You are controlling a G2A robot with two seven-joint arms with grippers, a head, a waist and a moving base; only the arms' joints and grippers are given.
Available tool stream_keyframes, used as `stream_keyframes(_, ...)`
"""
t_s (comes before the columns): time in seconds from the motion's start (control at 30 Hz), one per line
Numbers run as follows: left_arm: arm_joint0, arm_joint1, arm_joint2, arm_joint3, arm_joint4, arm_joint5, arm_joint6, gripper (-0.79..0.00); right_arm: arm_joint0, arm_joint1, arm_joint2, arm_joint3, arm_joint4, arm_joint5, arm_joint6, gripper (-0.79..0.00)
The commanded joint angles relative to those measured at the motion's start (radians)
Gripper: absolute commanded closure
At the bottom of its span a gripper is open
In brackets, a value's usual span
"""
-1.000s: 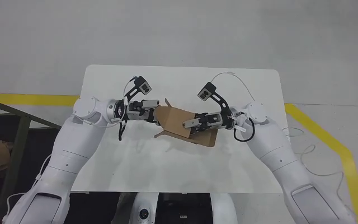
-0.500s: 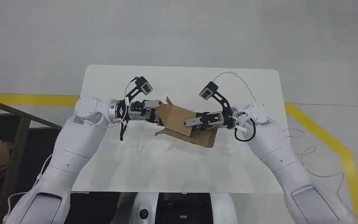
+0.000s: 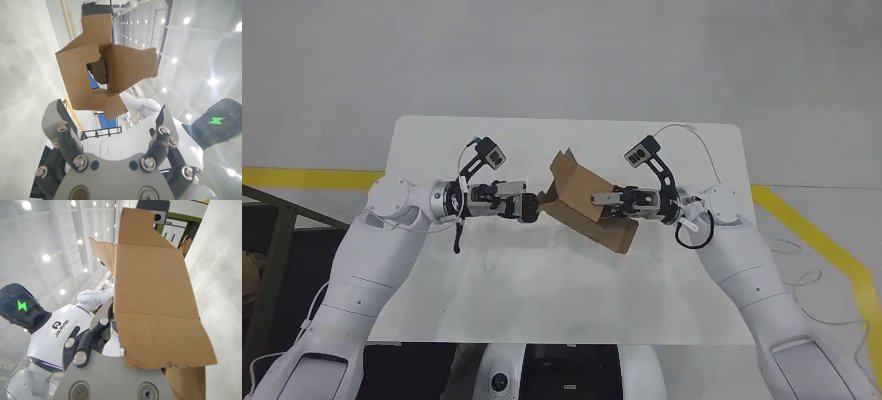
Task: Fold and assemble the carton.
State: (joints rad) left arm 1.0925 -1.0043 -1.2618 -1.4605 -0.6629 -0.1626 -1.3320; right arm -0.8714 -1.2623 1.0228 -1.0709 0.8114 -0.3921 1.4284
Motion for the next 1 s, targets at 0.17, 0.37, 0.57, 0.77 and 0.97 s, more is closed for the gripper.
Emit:
stream_keyframes(0.17, 0.032, 0.006, -0.026, -0.051, 0.143, -0.156, 0.080, -0.785, -0.005, -0.001, 0.019, 0.032, 0.034, 0.002, 0.002, 0.000)
stream_keyframes(0.37, 0.048, 0.007, -0.046, -0.083, 0.243, -0.369, 0.134, -0.785, 0.004, -0.006, 0.011, 0.056, 0.055, 0.066, 0.066, 0.000)
stream_keyframes(0.57, 0.032, 0.008, -0.041, -0.112, 0.419, -0.548, 0.222, -0.785, 0.020, -0.011, -0.016, 0.077, 0.038, 0.108, 0.108, 0.000)
stream_keyframes(0.77, 0.022, 0.014, -0.046, -0.140, 0.583, -0.637, 0.312, -0.785, 0.043, -0.003, -0.045, 0.084, 0.011, 0.108, 0.108, 0.000)
stream_keyframes(0.97, 0.022, 0.014, -0.046, -0.140, 0.583, -0.637, 0.312, -0.785, 0.048, -0.001, -0.046, 0.083, 0.013, 0.108, 0.108, 0.000)
